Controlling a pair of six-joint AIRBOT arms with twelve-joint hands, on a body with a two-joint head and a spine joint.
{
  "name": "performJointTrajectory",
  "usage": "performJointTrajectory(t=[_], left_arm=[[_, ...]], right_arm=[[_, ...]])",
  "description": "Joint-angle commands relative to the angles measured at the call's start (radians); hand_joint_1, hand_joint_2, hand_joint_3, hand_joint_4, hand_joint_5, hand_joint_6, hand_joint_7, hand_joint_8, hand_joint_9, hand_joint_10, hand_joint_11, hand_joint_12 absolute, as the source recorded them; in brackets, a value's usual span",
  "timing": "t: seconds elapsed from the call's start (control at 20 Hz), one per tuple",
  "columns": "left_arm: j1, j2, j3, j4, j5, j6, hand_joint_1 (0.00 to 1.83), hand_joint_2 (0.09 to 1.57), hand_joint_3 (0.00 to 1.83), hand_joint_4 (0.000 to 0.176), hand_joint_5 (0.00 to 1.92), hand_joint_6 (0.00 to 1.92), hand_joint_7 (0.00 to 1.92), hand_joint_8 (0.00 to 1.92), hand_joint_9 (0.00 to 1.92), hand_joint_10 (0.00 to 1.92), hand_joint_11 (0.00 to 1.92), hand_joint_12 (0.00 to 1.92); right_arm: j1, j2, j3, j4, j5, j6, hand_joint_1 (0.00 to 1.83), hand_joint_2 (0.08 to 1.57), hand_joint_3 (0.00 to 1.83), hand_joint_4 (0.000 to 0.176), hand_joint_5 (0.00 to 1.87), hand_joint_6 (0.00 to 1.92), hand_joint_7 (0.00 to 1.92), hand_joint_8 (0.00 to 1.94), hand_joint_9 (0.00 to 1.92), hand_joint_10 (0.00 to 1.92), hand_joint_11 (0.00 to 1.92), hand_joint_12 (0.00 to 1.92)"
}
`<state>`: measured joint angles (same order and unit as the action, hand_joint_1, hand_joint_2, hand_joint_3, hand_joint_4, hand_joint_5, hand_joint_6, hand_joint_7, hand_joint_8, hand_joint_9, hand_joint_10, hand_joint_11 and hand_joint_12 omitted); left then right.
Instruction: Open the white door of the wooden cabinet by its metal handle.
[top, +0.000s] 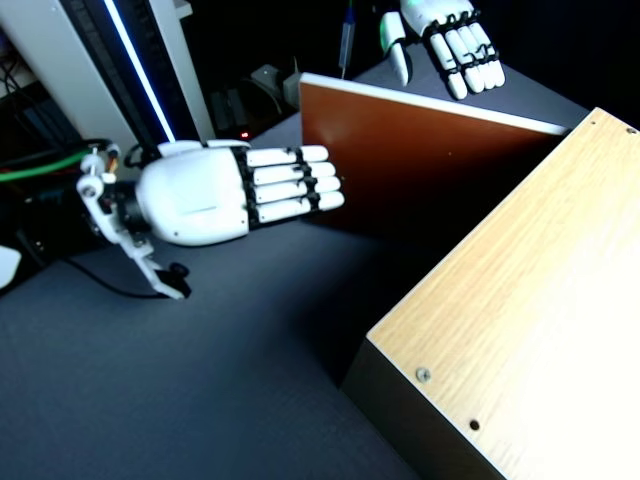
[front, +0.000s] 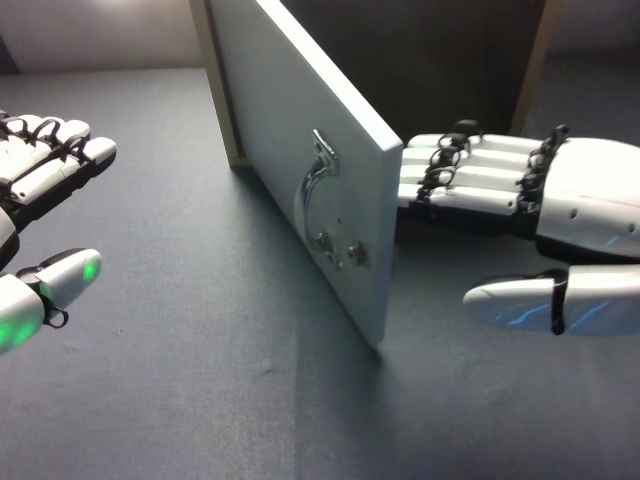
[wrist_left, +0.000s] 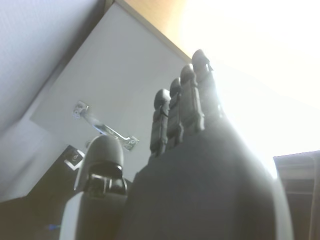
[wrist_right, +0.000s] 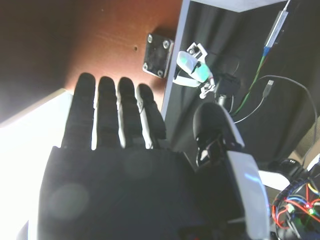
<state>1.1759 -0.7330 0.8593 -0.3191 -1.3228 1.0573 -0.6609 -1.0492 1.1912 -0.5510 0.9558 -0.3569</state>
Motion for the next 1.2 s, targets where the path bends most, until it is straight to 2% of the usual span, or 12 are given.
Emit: performJointTrajectory(t=[0.0,0.4,0.5,0.6,0.8,0.85,0.9,0.95,1.0,1.05,1.1,1.15], left_arm=[[-0.005,0.000,0.006,-0.005,-0.126,0.000,0.00,1.51,0.00,0.000,0.16,0.01,0.11,0.01,0.13,0.01,0.14,0.09],[-0.005,-0.008,0.010,-0.006,-0.123,-0.007,0.00,1.38,0.00,0.000,0.13,0.00,0.04,0.00,0.04,0.00,0.07,0.05],[-0.005,-0.008,0.010,-0.006,-0.121,-0.008,0.12,1.49,0.01,0.000,0.21,0.01,0.11,0.01,0.07,0.01,0.06,0.06],[-0.005,-0.009,0.011,-0.006,-0.119,-0.008,0.06,1.55,0.01,0.000,0.18,0.00,0.05,0.00,0.02,0.00,0.02,0.04],[-0.005,-0.013,0.015,-0.006,-0.116,-0.010,0.11,1.55,0.00,0.000,0.08,0.00,0.00,0.00,0.00,0.00,0.00,0.00],[-0.005,-0.013,0.016,-0.006,-0.115,-0.011,0.13,1.54,0.00,0.029,0.03,0.00,0.00,0.00,0.00,0.00,0.00,0.00],[-0.005,-0.014,0.017,-0.006,-0.114,-0.011,0.02,1.47,0.00,0.019,0.01,0.00,0.00,0.00,0.00,0.00,0.00,0.00],[-0.005,-0.015,0.018,-0.006,-0.113,-0.012,0.00,1.35,0.00,0.090,0.00,0.00,0.00,0.00,0.00,0.00,0.00,0.00],[-0.005,-0.016,0.019,-0.006,-0.112,-0.013,0.00,1.28,0.00,0.080,0.00,0.00,0.00,0.00,0.00,0.00,0.00,0.00],[-0.005,-0.017,0.022,-0.006,-0.109,-0.015,0.00,1.26,0.00,0.027,0.00,0.00,0.00,0.00,0.00,0.00,0.00,0.00],[-0.005,-0.018,0.023,-0.006,-0.109,-0.016,0.00,1.26,0.00,0.027,0.00,0.00,0.00,0.00,0.00,0.00,0.00,0.00],[-0.005,-0.020,0.024,-0.006,-0.108,-0.016,0.04,1.15,0.00,0.000,0.00,0.00,0.00,0.00,0.00,0.00,0.00,0.00]], right_arm=[[0.017,-0.005,0.000,0.033,0.110,0.009,0.00,1.49,0.00,0.000,0.07,0.00,0.05,0.00,0.00,0.00,0.04,0.02],[0.054,-0.059,0.013,-0.012,0.088,0.015,0.00,1.48,0.00,0.000,0.06,0.00,0.03,0.00,0.00,0.00,0.00,0.00],[0.065,-0.072,0.020,-0.014,0.086,0.015,0.00,1.47,0.00,0.000,0.06,0.00,0.04,0.01,0.00,0.00,0.00,0.00],[0.076,-0.088,0.027,-0.017,0.083,0.015,0.00,1.48,0.00,0.000,0.05,0.00,0.03,0.00,0.00,0.00,0.00,0.00],[0.096,-0.118,0.040,-0.026,0.081,0.015,0.00,1.49,0.00,0.000,0.06,0.01,0.06,0.01,0.00,0.00,0.00,0.00],[0.100,-0.125,0.042,-0.028,0.080,0.015,0.00,1.48,0.00,0.000,0.04,0.00,0.03,0.00,0.00,0.00,0.00,0.00],[0.103,-0.133,0.045,-0.029,0.080,0.015,0.00,1.48,0.00,0.000,0.06,0.01,0.05,0.01,0.00,0.00,0.00,0.00],[0.107,-0.141,0.048,-0.031,0.080,0.015,0.00,1.49,0.00,0.000,0.05,0.00,0.04,0.00,0.00,0.00,0.00,0.00],[0.111,-0.148,0.050,-0.035,0.080,0.015,0.04,1.50,0.00,0.000,0.06,0.00,0.05,0.00,0.00,0.00,0.00,0.00],[0.121,-0.158,0.052,-0.045,0.078,0.015,0.05,1.50,0.00,0.000,0.08,0.01,0.07,0.01,0.01,0.00,0.00,0.00],[0.125,-0.162,0.053,-0.050,0.076,0.015,0.05,1.50,0.00,0.000,0.08,0.01,0.07,0.01,0.01,0.00,0.00,0.00],[0.132,-0.170,0.054,-0.058,0.073,0.015,0.00,1.50,0.00,0.000,0.08,0.00,0.07,0.00,0.00,0.00,0.00,0.00]])
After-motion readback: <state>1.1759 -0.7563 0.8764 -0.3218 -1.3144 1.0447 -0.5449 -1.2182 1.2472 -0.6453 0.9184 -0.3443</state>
